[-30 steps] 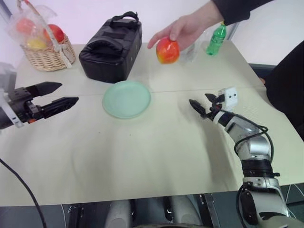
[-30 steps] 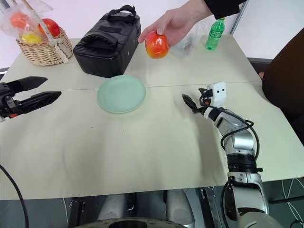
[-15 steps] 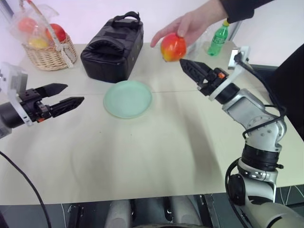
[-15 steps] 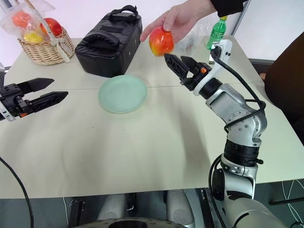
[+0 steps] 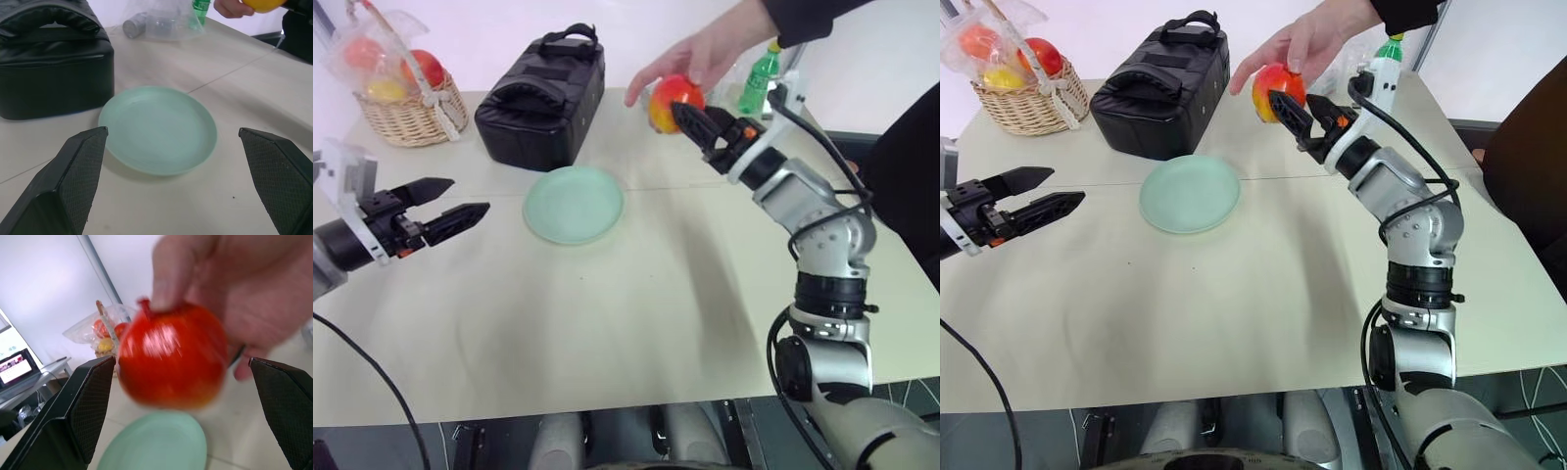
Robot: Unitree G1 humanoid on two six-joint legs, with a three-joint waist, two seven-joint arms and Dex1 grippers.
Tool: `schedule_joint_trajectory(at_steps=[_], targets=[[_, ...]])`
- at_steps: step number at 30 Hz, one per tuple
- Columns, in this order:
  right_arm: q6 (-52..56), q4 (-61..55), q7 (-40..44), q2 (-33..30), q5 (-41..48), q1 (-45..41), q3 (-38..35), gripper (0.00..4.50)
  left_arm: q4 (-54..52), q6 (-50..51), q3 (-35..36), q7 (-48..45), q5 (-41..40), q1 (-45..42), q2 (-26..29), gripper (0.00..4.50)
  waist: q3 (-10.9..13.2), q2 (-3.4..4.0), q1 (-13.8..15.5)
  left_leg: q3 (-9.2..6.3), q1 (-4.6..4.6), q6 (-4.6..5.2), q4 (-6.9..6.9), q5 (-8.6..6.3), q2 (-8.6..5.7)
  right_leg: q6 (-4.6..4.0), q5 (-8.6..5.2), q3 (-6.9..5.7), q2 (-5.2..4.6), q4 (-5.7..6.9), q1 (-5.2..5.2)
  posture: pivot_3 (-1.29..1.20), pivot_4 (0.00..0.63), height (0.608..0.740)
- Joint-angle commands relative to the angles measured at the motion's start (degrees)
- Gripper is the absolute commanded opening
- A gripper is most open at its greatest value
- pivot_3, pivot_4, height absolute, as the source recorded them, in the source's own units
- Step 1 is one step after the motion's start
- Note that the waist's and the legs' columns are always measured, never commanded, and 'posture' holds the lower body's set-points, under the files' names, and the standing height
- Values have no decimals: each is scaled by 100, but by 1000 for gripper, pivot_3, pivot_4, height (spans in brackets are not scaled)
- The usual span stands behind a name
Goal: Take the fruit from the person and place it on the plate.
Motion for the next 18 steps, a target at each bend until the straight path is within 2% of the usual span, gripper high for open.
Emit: schedule_joint_trajectory(at_steps=[1, 6, 10, 14, 18], targets=[[-223, 125, 103, 76, -115, -279, 2, 4464, -216, -33, 265, 86, -112, 60, -31, 4500, 0, 0, 5, 0, -1, 0, 0, 0, 0, 0, 0, 0, -1, 0, 0, 0, 150, 740], [-292, 183, 167, 158, -214, -351, 25, 4464, -270, -63, 310, 185, -122, 164, -57, 4500, 0, 0, 10, -1, -2, 0, 0, 0, -1, 0, 0, -1, -5, 0, 0, 0, 150, 740], [-278, 88, 202, 163, -226, -299, 16, 3294, -290, -79, 318, 227, -132, 204, -57, 4500, 0, 0, 2, -1, -2, 0, 0, 0, -1, 0, 0, -1, -4, 0, 0, 0, 150, 740], [-232, 22, 175, 150, -273, -269, 46, 3271, -260, -96, 277, 230, -107, 195, -50, 4500, 0, 0, 4, -1, -2, 0, 0, 0, -1, 0, 0, -1, -4, 0, 0, 0, 150, 740], [-142, -12, 394, -59, -760, -91, 647, 3271, -207, -135, 186, 183, 48, 283, -3, 4500, 0, 0, 1, -1, -2, 0, 0, 0, -1, 0, 0, -1, -4, 0, 0, 0, 150, 740]])
